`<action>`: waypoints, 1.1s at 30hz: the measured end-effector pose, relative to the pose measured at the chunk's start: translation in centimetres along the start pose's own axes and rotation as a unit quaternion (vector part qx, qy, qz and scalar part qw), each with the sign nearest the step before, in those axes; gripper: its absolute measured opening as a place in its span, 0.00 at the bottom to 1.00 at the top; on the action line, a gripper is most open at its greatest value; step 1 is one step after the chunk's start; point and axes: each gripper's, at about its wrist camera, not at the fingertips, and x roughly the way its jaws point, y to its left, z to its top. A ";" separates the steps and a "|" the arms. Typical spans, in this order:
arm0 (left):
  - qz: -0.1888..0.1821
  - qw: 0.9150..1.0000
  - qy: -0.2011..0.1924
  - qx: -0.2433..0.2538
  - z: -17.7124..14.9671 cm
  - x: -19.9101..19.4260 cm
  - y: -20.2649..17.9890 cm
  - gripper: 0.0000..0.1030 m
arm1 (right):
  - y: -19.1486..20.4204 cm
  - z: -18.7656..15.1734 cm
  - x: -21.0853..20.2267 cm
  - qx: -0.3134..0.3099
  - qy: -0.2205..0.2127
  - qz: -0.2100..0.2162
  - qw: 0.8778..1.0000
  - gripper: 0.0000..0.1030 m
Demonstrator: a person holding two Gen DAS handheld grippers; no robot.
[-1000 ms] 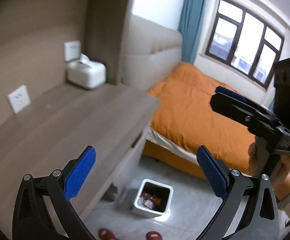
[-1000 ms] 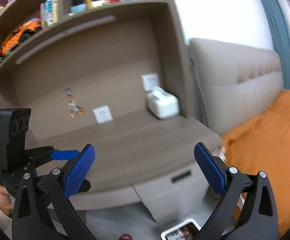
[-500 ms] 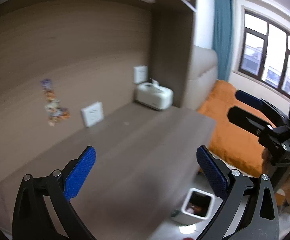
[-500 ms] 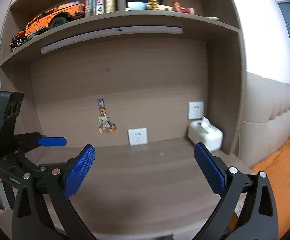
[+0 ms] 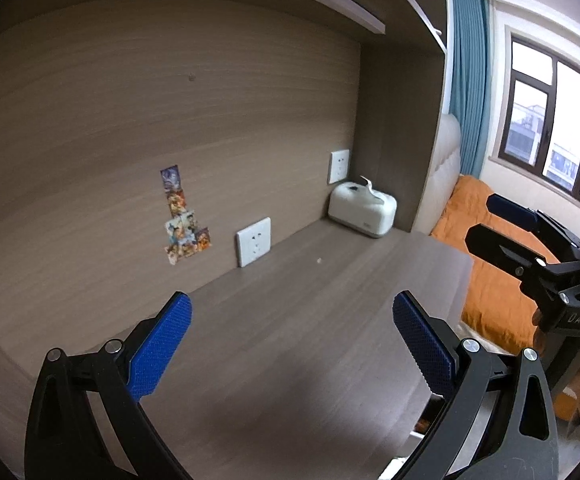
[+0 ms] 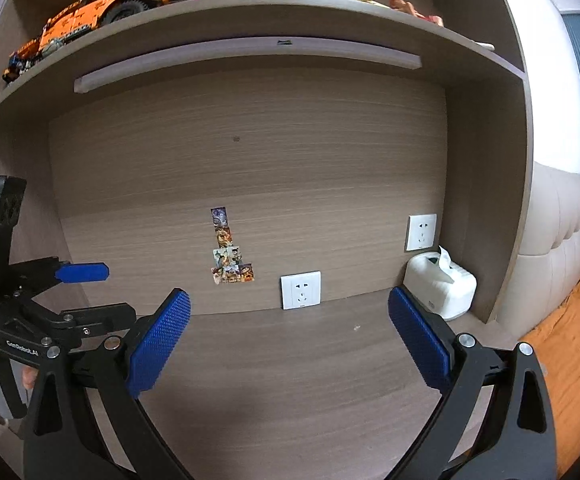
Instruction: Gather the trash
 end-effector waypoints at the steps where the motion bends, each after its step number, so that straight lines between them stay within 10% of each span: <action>1: 0.002 1.000 -0.001 0.002 0.1 -0.1 0.1 0.95 | 0.1 0.1 0.1 0.000 0.000 0.001 1.000 0.96; 33: 0.071 0.997 0.007 0.005 -0.2 0.6 -0.1 0.95 | 0.6 0.1 0.8 -0.007 0.008 -0.005 1.000 0.96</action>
